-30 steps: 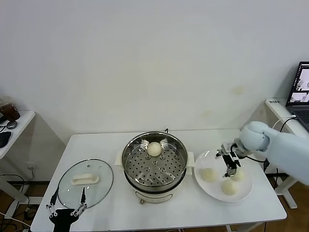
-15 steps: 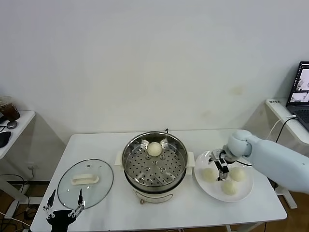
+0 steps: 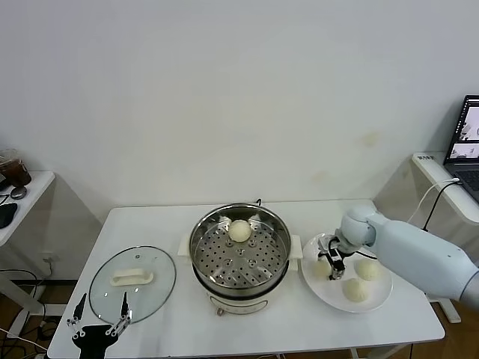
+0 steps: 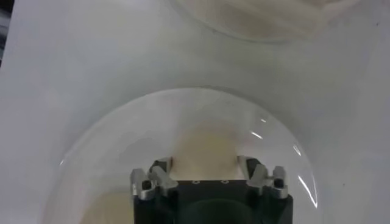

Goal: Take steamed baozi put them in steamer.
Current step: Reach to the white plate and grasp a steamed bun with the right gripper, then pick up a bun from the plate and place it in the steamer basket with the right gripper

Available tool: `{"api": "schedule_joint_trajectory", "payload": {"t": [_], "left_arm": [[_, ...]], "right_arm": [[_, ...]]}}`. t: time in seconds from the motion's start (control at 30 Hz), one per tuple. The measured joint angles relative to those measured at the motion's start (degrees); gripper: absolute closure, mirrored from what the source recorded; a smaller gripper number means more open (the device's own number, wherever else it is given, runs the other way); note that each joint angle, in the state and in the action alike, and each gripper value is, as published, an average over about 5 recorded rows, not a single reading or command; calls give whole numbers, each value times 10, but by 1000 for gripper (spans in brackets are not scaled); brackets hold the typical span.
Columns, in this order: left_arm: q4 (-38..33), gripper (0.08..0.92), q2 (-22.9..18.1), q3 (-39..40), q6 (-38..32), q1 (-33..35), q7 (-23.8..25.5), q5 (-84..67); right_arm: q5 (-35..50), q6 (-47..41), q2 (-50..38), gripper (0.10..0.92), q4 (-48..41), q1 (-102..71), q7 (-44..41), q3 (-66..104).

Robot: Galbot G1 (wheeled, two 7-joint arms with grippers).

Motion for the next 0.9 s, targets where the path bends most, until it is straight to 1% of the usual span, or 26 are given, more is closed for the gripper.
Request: {"api": "schedule_joint_trajectory", "payload": {"t": [0.1,0.2,0.37,0.53,0.73,0.9], "left_arm": [[0,177,0,0,0,1,0,0],[-1,177,0,0,0,1,0,0],[-3,177,0,1,0,0,0,0],[-1,177,2,5,0,-4,0,-2],[4,177,8,12,1,-14,1,-6],[5,177,14,15,2,-22,2,-9]], "right_arm": [[0,-3,-1,524,1,0,-2,2],[4,-7,-4,553,5,4,-5,4],[21,-16,-22,558,21,29,-9,-6],[61,-27,-45,554,44,90,-11,-34],[136,-46,-50,544,80,216,-3,-101],[215,-74,-28,542,116,322,14,-163]]}}
